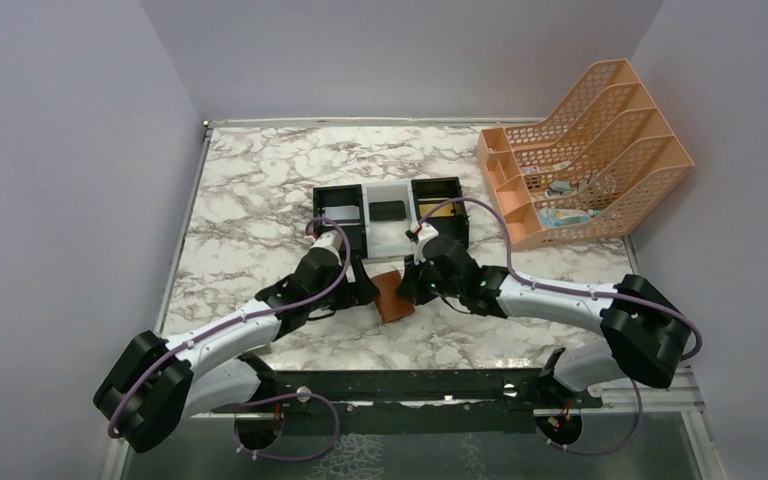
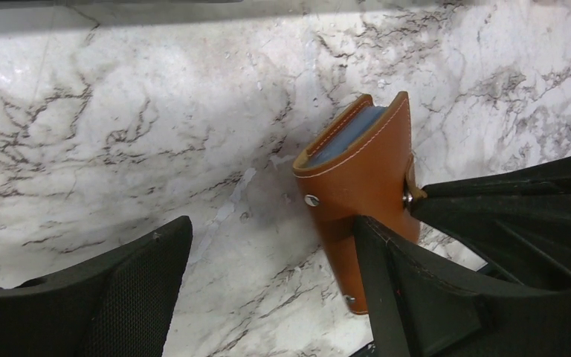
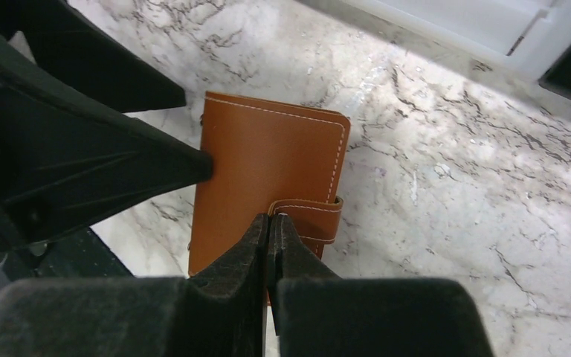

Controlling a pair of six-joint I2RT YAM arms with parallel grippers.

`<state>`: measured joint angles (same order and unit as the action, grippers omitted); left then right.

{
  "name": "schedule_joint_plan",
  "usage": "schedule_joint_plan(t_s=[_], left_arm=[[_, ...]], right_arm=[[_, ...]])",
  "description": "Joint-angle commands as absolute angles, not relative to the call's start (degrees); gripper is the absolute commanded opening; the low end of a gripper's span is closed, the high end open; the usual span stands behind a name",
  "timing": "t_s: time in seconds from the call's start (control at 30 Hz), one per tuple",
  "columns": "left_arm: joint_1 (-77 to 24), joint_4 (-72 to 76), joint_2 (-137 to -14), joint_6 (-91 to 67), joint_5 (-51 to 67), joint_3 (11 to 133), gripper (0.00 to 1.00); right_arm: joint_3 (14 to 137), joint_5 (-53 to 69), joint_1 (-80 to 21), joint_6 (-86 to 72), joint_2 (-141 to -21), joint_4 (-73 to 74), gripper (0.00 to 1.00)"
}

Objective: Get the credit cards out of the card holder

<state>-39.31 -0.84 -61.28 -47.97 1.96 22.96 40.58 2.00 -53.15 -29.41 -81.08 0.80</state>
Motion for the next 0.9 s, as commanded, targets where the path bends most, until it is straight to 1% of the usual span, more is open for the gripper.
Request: schedule_joint_plan(t_s=[0.0,0.07,0.13,0.3,0.37,0.5,0.63,0.77,0.87], left_arm=[[-40.3,3.7,-63.4,-47.2,4.0,24.9,0.81],[-40.9,4.7,-64.7,-47.5,4.0,25.0,0.76],[-41.2,5.1,-66.8,-47.6,3.4,25.0,0.69],[-41.3,2.8,-70.3,-47.6,0.3,25.7,0.53],[-41.4,2.2,-71.2,-47.3,-0.3,25.9,0.52],[-41.6,1.1,-71.4,-47.2,-0.9,26.3,0.53],[-42.1,1.1,-69.5,-47.5,-1.1,26.3,0.61],[-44.6,0.4,-68.0,-45.8,-1.6,28.3,0.7],[-49.5,-6.8,-70.0,-45.4,-8.4,33.5,0.77]], right_arm=[[40.8,5.9,-53.3,-30.9,-80.3,-3.4,0.01],[40.8,6.6,-53.3,-30.9,-80.7,-3.7,0.01],[40.5,7.7,-53.3,-31.1,-80.7,-4.7,0.01],[39.7,7.4,-53.2,-31.2,-79.2,-5.0,0.01],[39.3,6.5,-53.1,-30.9,-78.5,-4.9,0.01],[39.2,0.0,-52.6,-30.4,-77.4,-0.7,0.01],[37.9,-3.1,-51.7,-30.0,-77.2,1.1,0.01],[36.5,2.9,-50.1,-30.6,-76.6,-1.1,0.01],[35.2,8.8,-49.8,-32.5,-73.9,-5.5,0.01]])
